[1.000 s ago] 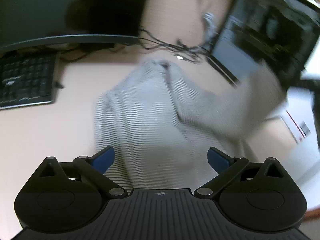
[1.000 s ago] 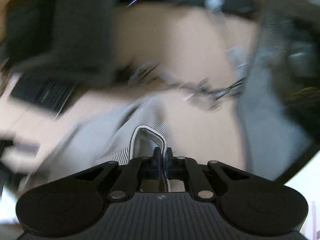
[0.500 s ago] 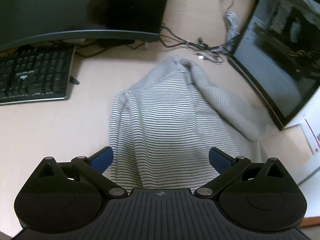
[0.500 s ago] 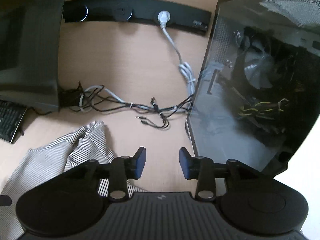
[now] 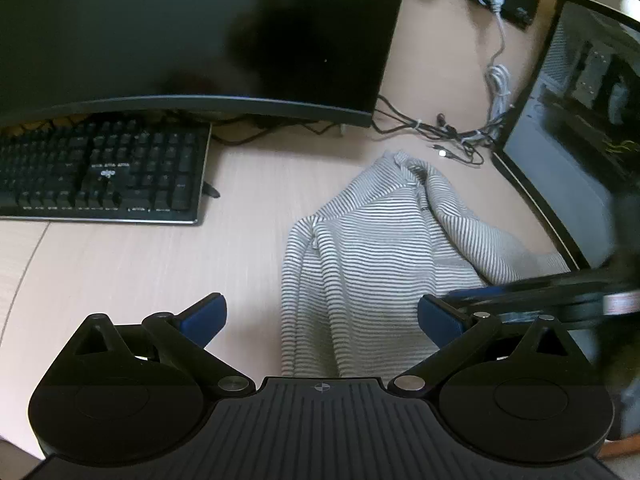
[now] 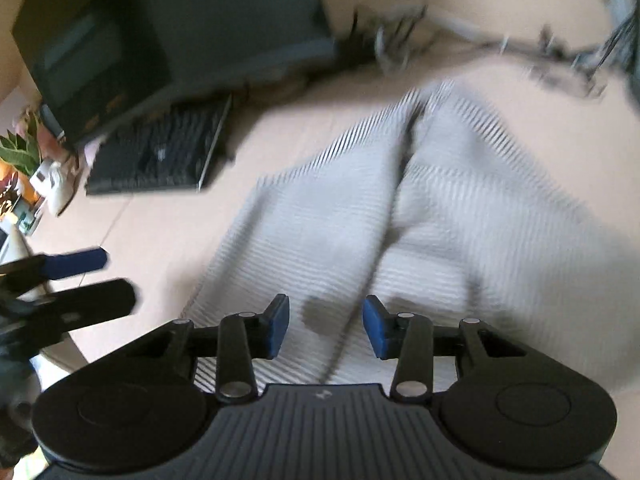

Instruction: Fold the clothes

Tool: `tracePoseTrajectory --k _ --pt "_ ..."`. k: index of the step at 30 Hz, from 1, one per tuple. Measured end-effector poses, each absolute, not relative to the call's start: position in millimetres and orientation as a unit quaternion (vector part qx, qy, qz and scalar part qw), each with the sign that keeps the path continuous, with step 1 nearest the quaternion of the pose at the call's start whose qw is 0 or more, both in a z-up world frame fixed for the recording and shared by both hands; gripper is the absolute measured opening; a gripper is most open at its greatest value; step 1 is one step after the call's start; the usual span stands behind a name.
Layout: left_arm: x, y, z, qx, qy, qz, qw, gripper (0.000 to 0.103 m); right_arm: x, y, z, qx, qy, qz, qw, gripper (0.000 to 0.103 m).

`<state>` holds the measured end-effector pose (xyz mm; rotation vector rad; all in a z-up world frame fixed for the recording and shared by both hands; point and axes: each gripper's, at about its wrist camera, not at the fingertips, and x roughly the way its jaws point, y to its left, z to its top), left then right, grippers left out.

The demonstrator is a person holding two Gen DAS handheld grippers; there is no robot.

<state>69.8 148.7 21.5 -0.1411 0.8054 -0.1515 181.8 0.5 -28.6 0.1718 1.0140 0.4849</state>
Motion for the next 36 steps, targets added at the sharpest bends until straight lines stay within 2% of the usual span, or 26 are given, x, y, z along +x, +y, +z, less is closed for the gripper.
tracePoseTrajectory --k 2,3,9,17,18,20,21,22,23,25,26,27,30,32,36 --pt "64.4 149.6 23.0 -0.062 0.387 -0.085 0.916 0.103 184.5 11.0 -30.7 0.083 0.487 0.246 0.834 0.009" --pt "62.2 148.7 24.1 -0.055 0.383 -0.093 0.917 0.103 184.7 14.6 -27.0 0.08 0.48 0.253 0.836 0.006" --pt "69.6 121.4 34.9 0.013 0.341 -0.14 0.929 0.103 179.3 6.4 56.2 0.102 0.367 0.319 0.868 0.005" --pt "115.2 67.9 53.5 0.124 0.241 -0.164 0.948 0.103 192.6 -7.3 105.5 0.137 0.326 0.347 0.868 0.005" --pt "121.2 65.0 57.0 0.127 0.232 -0.167 0.95 0.099 194.6 -10.5 111.3 0.142 0.321 0.347 0.87 0.005" --pt "132.0 61.2 63.6 0.125 0.22 -0.177 0.951 0.079 196.1 -15.2 121.4 0.15 0.312 0.345 0.872 0.005" --pt "137.0 59.8 66.5 0.123 0.217 -0.183 0.951 0.061 198.5 -17.7 125.2 0.156 0.306 0.346 0.873 0.005" --pt "141.8 59.6 68.9 0.118 0.213 -0.189 0.951 0.048 201.1 -20.2 128.9 0.161 0.301 0.348 0.873 0.005" --pt "145.3 60.7 70.6 0.111 0.207 -0.191 0.953 0.042 203.6 -22.8 132.6 0.167 0.296 0.349 0.874 0.004" --pt "149.9 64.7 73.1 0.095 0.194 -0.183 0.959 0.02 207.3 -24.2 144.2 0.164 0.273 0.358 0.878 0.003" --pt "152.0 69.2 73.7 0.087 0.19 -0.173 0.963 0.014 209.1 -24.8 150.0 0.162 0.262 0.362 0.88 0.003" --pt "154.6 75.7 74.0 0.074 0.189 -0.159 0.966 0.009 209.3 -23.9 154.9 0.151 0.249 0.36 0.886 0.003" --pt "163.3 106.8 73.0 0.03 0.201 -0.1 0.974 0.007 212.9 -27.4 160.0 0.11 0.225 0.335 0.908 0.005" --pt "169.1 134.2 68.3 0.002 0.211 -0.05 0.976 0.007 215.2 -28.9 155.3 0.068 0.219 0.305 0.924 0.011" --pt "181.1 192.1 57.1 -0.051 0.229 0.055 0.971 0.007 225.5 -36.0 112.6 0.025 0.269 0.261 0.927 0.014"
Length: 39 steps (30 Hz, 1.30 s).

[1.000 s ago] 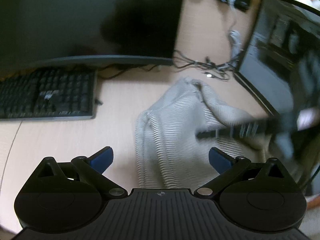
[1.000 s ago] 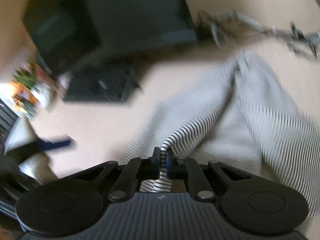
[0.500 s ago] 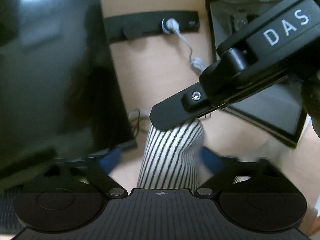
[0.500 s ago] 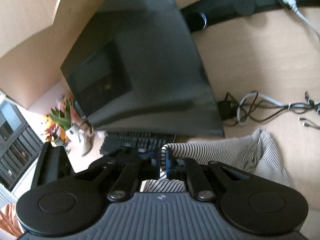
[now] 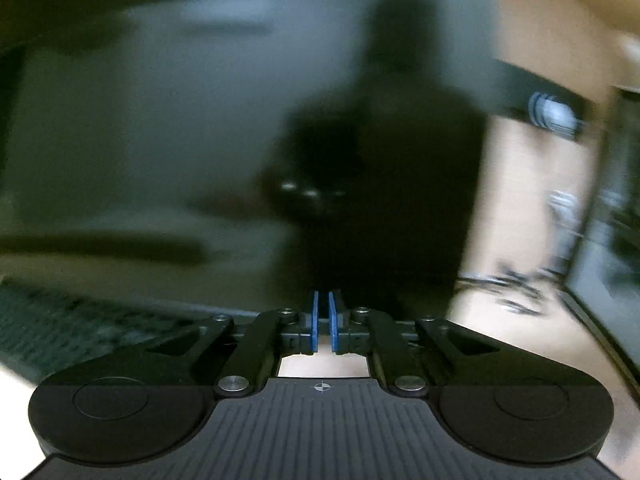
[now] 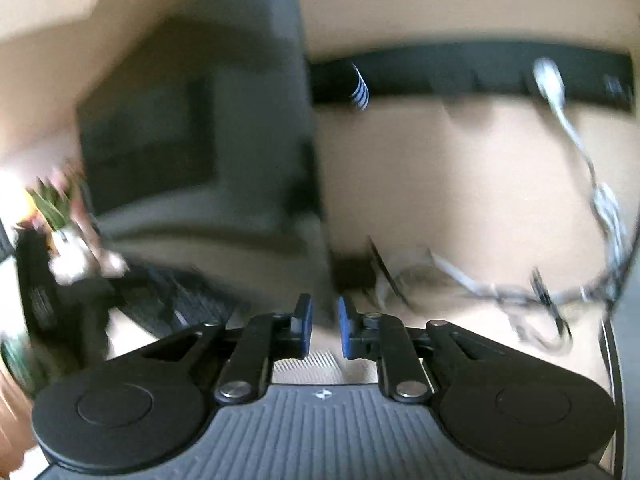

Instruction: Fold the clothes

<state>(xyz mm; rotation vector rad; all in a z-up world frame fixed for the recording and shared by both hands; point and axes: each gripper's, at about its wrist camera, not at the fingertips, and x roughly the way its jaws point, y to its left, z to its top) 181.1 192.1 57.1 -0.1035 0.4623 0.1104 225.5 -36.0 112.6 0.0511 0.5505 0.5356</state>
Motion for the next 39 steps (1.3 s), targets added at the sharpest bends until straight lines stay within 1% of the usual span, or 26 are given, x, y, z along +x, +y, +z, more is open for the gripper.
tracePoseTrajectory --k 4,5,6,7,8,9,10,11,12,13,15,17,18,19,20,21,22,25,28,31,33,35,38,39 --pt "185.2 244.4 50.1 -0.101 0.251 0.146 0.952 0.007 233.6 -48.1 61.2 0.003 0.338 0.208 0.918 0.014" --pt "182.2 251.0 50.1 -0.114 0.254 0.147 0.949 0.008 234.6 -50.8 51.2 -0.007 0.35 0.201 0.915 0.015" --pt "180.7 251.7 50.3 -0.121 0.257 0.137 0.949 0.01 235.3 -50.6 42.4 -0.017 0.36 0.197 0.912 0.023" --pt "180.5 246.3 50.5 -0.12 0.259 0.116 0.951 0.017 235.6 -47.1 34.7 -0.027 0.366 0.199 0.909 0.028" --pt "180.3 240.9 50.7 -0.119 0.262 0.096 0.953 0.027 235.8 -43.4 27.1 -0.038 0.373 0.2 0.905 0.038" --pt "180.6 233.0 50.3 -0.118 0.266 0.069 0.954 0.049 236.1 -39.7 19.4 -0.049 0.379 0.201 0.902 0.042" --pt "182.5 220.4 48.4 -0.116 0.273 0.029 0.955 0.065 236.5 -32.2 13.6 -0.066 0.379 0.201 0.901 0.044" --pt "185.3 205.6 45.7 -0.113 0.282 -0.015 0.953 0.071 237.0 -24.5 7.9 -0.084 0.379 0.201 0.9 0.047" --pt "188.0 190.2 42.5 -0.108 0.291 -0.055 0.949 0.082 237.4 -16.8 2.2 -0.102 0.378 0.2 0.898 0.055" --pt "191.5 173.8 38.1 -0.098 0.302 -0.088 0.944 0.09 237.9 -9.1 -3.5 -0.12 0.377 0.2 0.896 0.057" --pt "201.0 136.5 22.5 -0.064 0.328 -0.13 0.934 0.096 238.9 -2.1 -13.2 -0.156 0.37 0.188 0.896 0.058" --pt "208.8 102.9 6.0 -0.02 0.354 -0.149 0.923 0.096 241.3 -6.5 -15.8 -0.162 0.37 0.185 0.896 0.057" --pt "213.9 91.7 -2.5 0.002 0.369 -0.149 0.918 0.096 242.2 -11.3 -14.7 -0.154 0.371 0.187 0.896 0.036" --pt "218.4 84.8 -9.2 0.021 0.382 -0.144 0.913 0.088 241.1 -18.9 -9.4 -0.145 0.362 0.182 0.902 0.02" --pt "222.4 80.3 -16.2 0.04 0.393 -0.138 0.908 0.075 239.9 -26.7 -3.9 -0.136 0.353 0.177 0.909 0.009" --pt "225.8 78.2 -23.5 0.058 0.401 -0.129 0.905 0.037 238.7 -34.5 1.7 -0.126 0.344 0.171 0.914 0.009" --pt "227.2 80.9 -28.1 0.064 0.406 -0.122 0.903 0.017 237.2 -44.3 11.0 -0.126 0.326 0.155 0.924 0.007" --pt "223.9 107.1 -22.5 0.034 0.391 -0.091 0.915 0.013 244.5 -80.9 39.9 -0.119 0.291 0.094 0.945 0.006" --pt "222.9 150.2 1.7 0.002 0.356 -0.026 0.934 0.013 258.0 -115.8 50.1 -0.096 0.291 0.046 0.951 0.006" --pt "223.5 189.7 20.8 -0.015 0.336 0.03 0.941 0.013 262.0 -130.8 49.1 -0.089 0.297 0.036 0.95 0.006" --pt "223.7 210.0 25.6 -0.016 0.317 0.078 0.945 0.011 263.1 -127.0 41.9 -0.106 0.301 0.037 0.947 0.006" --pt "222.3 233.1 28.5 -0.037 0.309 0.115 0.943 0.011 265.7 -121.6 34.1 -0.126 0.305 0.034 0.943 0.006" --pt "216.9 257.2 32.7 -0.088 0.307 0.141 0.937 0.018 277.3 -119.2 25.4 -0.14 0.321 0.019 0.937 0.006" --pt "215.1 258.1 33.4 -0.095 0.307 0.137 0.937 0.025 281.7 -118.3 22.6 -0.146 0.326 0.008 0.934 0.007"
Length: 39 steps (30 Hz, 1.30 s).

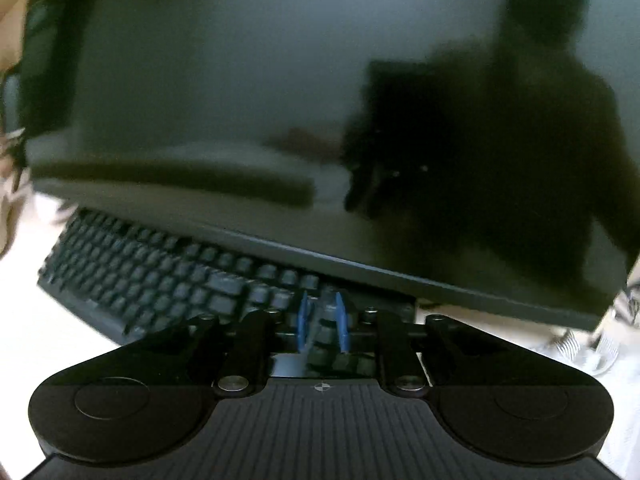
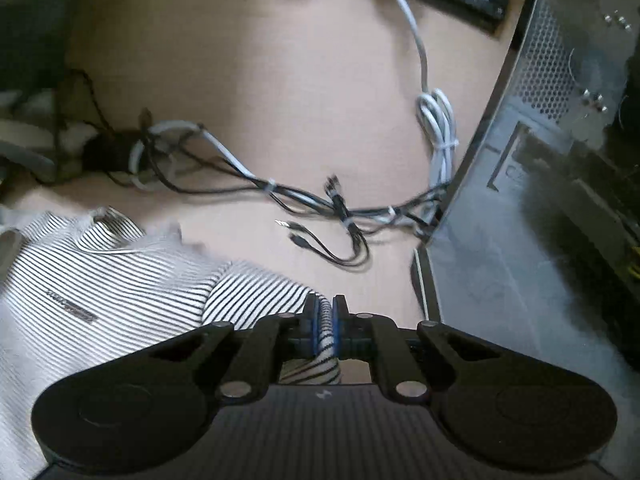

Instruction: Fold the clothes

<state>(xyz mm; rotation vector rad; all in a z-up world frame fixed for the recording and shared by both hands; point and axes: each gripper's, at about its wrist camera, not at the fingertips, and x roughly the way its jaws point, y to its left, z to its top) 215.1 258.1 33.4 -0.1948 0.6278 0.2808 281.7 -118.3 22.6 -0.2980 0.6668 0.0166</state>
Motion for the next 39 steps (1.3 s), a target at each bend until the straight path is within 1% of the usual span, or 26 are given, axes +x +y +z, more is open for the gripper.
tracePoseTrajectory --k 1,2,3,4,5,6,8,11,13,14,15,18,20,21,23,24,25,26,27,28,30,33,34,35,38,39 --pt "214.1 254.2 33.3 -0.096 0.309 0.127 0.938 0.04 286.0 -118.1 21.5 -0.151 0.326 -0.003 0.933 0.007" --pt "213.0 250.3 33.2 -0.097 0.31 0.116 0.939 0.048 290.8 -117.3 21.3 -0.154 0.326 -0.011 0.933 0.009" --pt "212.1 244.3 33.1 -0.097 0.311 0.103 0.94 0.059 294.6 -116.1 22.8 -0.154 0.324 -0.019 0.933 0.01" --pt "211.6 234.8 32.3 -0.096 0.313 0.082 0.941 0.068 296.6 -113.6 26.9 -0.152 0.318 -0.025 0.935 0.01" --pt "211.7 223.9 30.7 -0.094 0.317 0.058 0.942 0.073 296.4 -110.5 32.6 -0.148 0.31 -0.02 0.939 0.011" --pt "213.0 211.6 27.8 -0.09 0.323 0.036 0.941 0.084 294.9 -106.9 37.9 -0.14 0.306 -0.003 0.942 0.016" --pt "217.5 184.8 19.3 -0.074 0.338 -0.003 0.938 0.087 291.9 -99.4 48.4 -0.124 0.3 0.032 0.945 0.02" --pt "212.1 163.4 6.3 -0.02 0.359 -0.01 0.933 0.094 283.0 -94.1 53.9 -0.089 0.315 0.082 0.941 0.022" --pt "214.1 162.5 -3.0 -0.01 0.37 0.029 0.928 0.094 273.7 -95.3 53.3 -0.069 0.327 0.099 0.937 0.036" --pt "215.4 163.8 -7.5 -0.011 0.377 0.05 0.925 0.094 267.7 -100.5 51.1 -0.065 0.331 0.1 0.936 0.048" --pt "216.3 170.5 -10.3 -0.021 0.384 0.067 0.921 0.094 261.6 -105.9 48.9 -0.062 0.335 0.1 0.935 0.054" --pt "218.4 200.3 -21.6 -0.073 0.407 0.102 0.905 0.094 246.1 -122.1 38.0 -0.065 0.35 0.089 0.93 0.055" --pt "213.9 204.1 -30.6 -0.088 0.414 0.106 0.9 0.093 243.0 -130.4 27.9 -0.054 0.366 0.081 0.925 0.056" --pt "210.5 203.1 -32.5 -0.089 0.415 0.104 0.9 0.088 242.5 -133.2 22.6 -0.049 0.374 0.076 0.923 0.057" --pt "208.4 198.7 -33.2 -0.087 0.412 0.101 0.901 0.066 240.4 -135.0 14.0 -0.046 0.382 0.071 0.92 0.057" --pt "208.4 196.3 -34.6 -0.088 0.408 0.101 0.903 0.046 238.9 -133.7 10.8 -0.05 0.382 0.072 0.92 0.058" --pt "208.5 194.4 -36.1 -0.088 0.403 0.104 0.905 0.035 237.3 -132.4 7.7 -0.054 0.382 0.073 0.92 0.058" --pt "208.7 193.0 -36.6 -0.086 0.397 0.108 0.907 0.03 236.0 -130.4 5.9 -0.061 0.38 0.08 0.919 0.058" --pt "208.8 192.4 -34.9 -0.082 0.391 0.112 0.91 0.02 237.1 -129.5 3.5 -0.068 0.378 0.085 0.919 0.058" --pt "208.4 192.1 -31.8 -0.077 0.385 0.115 0.913 0.016 238.3 -128.5 1.0 -0.075 0.375 0.091 0.919 0.058" --pt "208.9 193.3 -20.2 -0.054 0.369 0.127 0.919 0.014 243.7 -128.5 -4.7 -0.089 0.376 0.089 0.918 0.054" --pt "213.8 208.4 -0.8 -0.021 0.345 0.184 0.92 0.014 257.8 -133.5 -12.9 -0.103 0.381 0.06 0.917 0.038" --pt "215.2 216.9 4.5 -0.023 0.34 0.202 0.918 0.009 263.2 -136.4 -14.7 -0.104 0.38 0.047 0.918 0.037" --pt "215.7 224.3 10.0 -0.024 0.336 0.222 0.915 0.008 268.6 -139.4 -16.5 -0.106 0.379 0.034 0.919 0.037" --pt "206.0 233.3 29.5 -0.043 0.321 0.246 0.914 0.009 278.6 -144.6 -19.8 -0.102 0.375 0.026 0.921 0.037" --pt "200.7 230.2 34.5 -0.052 0.317 0.241 0.916 0.014 278.7 -144.9 -20.3 -0.102 0.372 0.028 0.922 0.037"
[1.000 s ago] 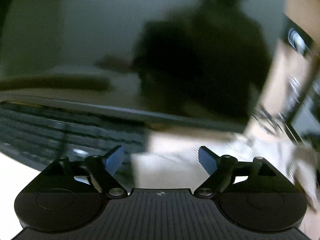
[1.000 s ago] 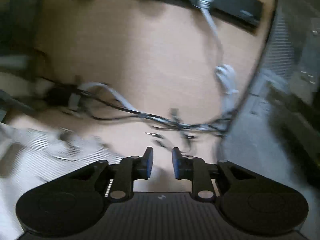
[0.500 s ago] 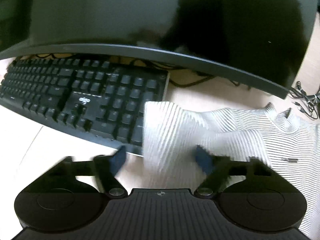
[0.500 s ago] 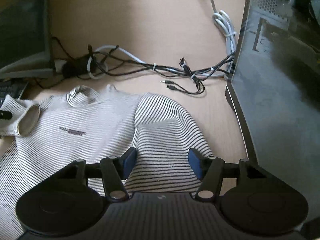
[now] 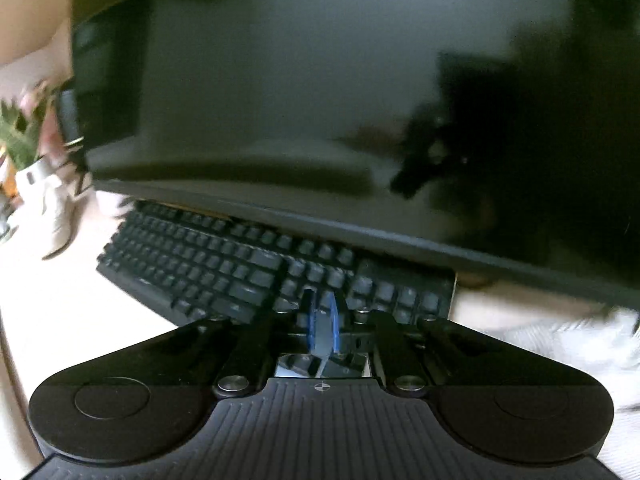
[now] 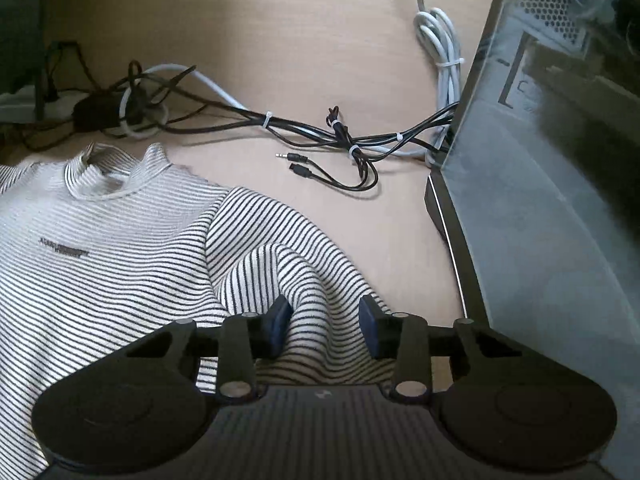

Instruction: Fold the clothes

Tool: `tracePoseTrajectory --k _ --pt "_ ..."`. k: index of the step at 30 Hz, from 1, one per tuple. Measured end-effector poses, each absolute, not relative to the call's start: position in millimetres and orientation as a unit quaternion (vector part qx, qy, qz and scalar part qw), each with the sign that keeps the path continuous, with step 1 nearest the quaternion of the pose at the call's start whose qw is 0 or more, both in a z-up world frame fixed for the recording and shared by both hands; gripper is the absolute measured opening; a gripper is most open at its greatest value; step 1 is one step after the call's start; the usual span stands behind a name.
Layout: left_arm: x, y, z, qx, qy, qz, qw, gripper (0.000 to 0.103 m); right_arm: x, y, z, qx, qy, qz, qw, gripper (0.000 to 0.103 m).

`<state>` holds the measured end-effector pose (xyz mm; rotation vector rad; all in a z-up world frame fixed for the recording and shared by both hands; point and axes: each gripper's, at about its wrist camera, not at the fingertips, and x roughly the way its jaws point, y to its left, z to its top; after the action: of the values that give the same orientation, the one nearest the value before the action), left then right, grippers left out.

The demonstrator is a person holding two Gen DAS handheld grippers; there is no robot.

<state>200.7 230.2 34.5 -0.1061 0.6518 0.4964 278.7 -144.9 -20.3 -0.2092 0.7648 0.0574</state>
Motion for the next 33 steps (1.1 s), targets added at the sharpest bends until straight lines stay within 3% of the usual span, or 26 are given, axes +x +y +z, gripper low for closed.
tracePoseTrajectory --k 2,4,7,9,14,23,33 --pt "190.0 221.6 43.0 -0.068 0.311 0.223 0.921 0.026 278.1 -145.0 -21.4 -0.1 0.367 0.03 0.924 0.037" --pt "181.2 204.6 44.6 -0.085 0.314 0.176 0.929 0.052 276.8 -144.5 -22.9 -0.098 0.363 0.031 0.926 0.037" --pt "177.1 171.8 36.5 -0.113 0.336 0.071 0.932 0.071 260.1 -147.6 -7.6 -0.048 0.359 0.052 0.93 0.038" --pt "181.1 144.6 23.2 -0.123 0.362 -0.002 0.924 0.078 236.2 -146.3 6.5 -0.03 0.353 0.066 0.933 0.041" --pt "188.0 85.2 -11.7 -0.104 0.418 -0.139 0.892 0.088 178.6 -140.0 20.6 -0.039 0.355 0.051 0.933 0.041" --pt "182.3 64.0 -40.9 -0.117 0.48 -0.164 0.854 0.101 135.2 -160.3 10.3 -0.044 0.391 -0.091 0.915 0.041" --pt "173.6 65.0 -43.2 -0.11 0.481 -0.168 0.854 0.103 144.8 -199.9 -15.7 0.132 0.39 -0.174 0.895 0.041"
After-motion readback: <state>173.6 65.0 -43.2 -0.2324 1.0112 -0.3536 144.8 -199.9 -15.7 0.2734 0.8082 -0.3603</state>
